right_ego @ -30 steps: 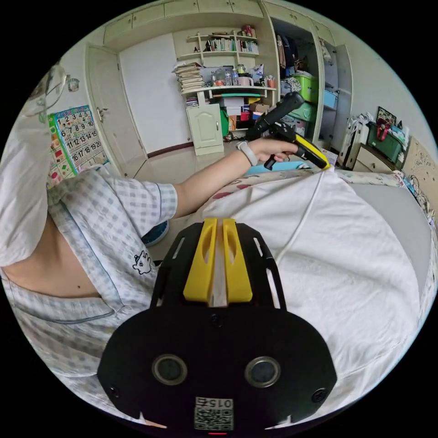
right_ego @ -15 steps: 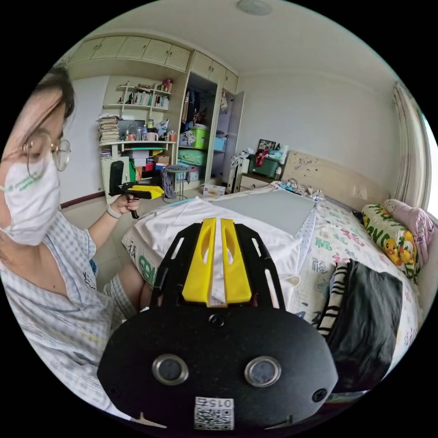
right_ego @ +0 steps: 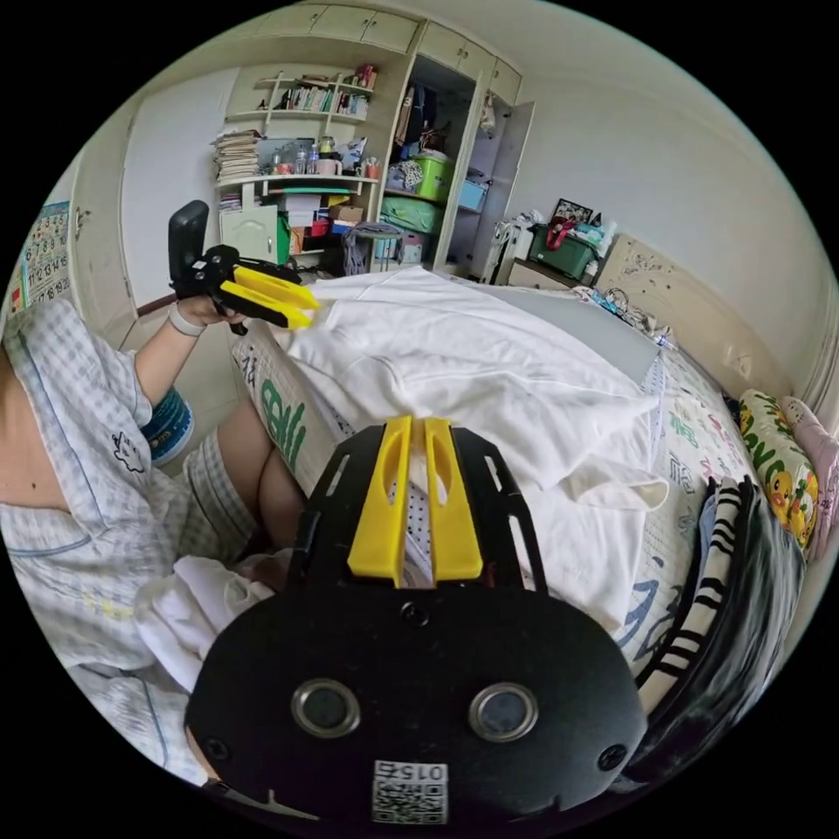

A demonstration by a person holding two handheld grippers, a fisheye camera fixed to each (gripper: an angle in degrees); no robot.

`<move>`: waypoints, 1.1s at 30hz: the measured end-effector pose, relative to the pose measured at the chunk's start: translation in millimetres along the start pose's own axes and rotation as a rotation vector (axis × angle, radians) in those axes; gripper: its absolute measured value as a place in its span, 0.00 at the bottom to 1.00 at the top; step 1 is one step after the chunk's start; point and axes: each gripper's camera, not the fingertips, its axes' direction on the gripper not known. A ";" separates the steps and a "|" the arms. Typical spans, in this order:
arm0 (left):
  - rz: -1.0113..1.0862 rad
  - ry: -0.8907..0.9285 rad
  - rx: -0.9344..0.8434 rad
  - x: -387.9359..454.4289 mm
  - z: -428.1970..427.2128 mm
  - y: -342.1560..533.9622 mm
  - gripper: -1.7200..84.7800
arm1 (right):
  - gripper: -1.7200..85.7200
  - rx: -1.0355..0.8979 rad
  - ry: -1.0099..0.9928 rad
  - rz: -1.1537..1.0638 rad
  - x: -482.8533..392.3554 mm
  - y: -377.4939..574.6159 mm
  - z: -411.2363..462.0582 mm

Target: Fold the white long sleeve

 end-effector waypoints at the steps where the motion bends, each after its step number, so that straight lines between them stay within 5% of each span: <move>1: 0.011 -0.008 -0.010 -1.2 -1.4 -7.1 0.07 | 0.05 -0.006 0.002 0.004 1.3 1.1 -6.4; 9: -0.018 0.107 -0.053 -33.3 6.2 -35.0 0.02 | 0.05 -0.086 0.010 0.009 10.0 5.7 -24.5; 17: -0.005 0.122 0.071 -78.1 -20.3 -89.6 0.02 | 0.10 0.297 0.071 0.324 74.1 43.7 -113.4; 21: -0.023 0.149 0.123 -106.3 -3.4 -148.5 0.02 | 0.12 0.301 0.091 0.425 94.4 45.9 -108.5; 33: -0.007 0.304 -0.109 -130.6 273.9 -399.1 0.03 | 0.11 0.194 0.066 0.425 115.3 15.3 -57.7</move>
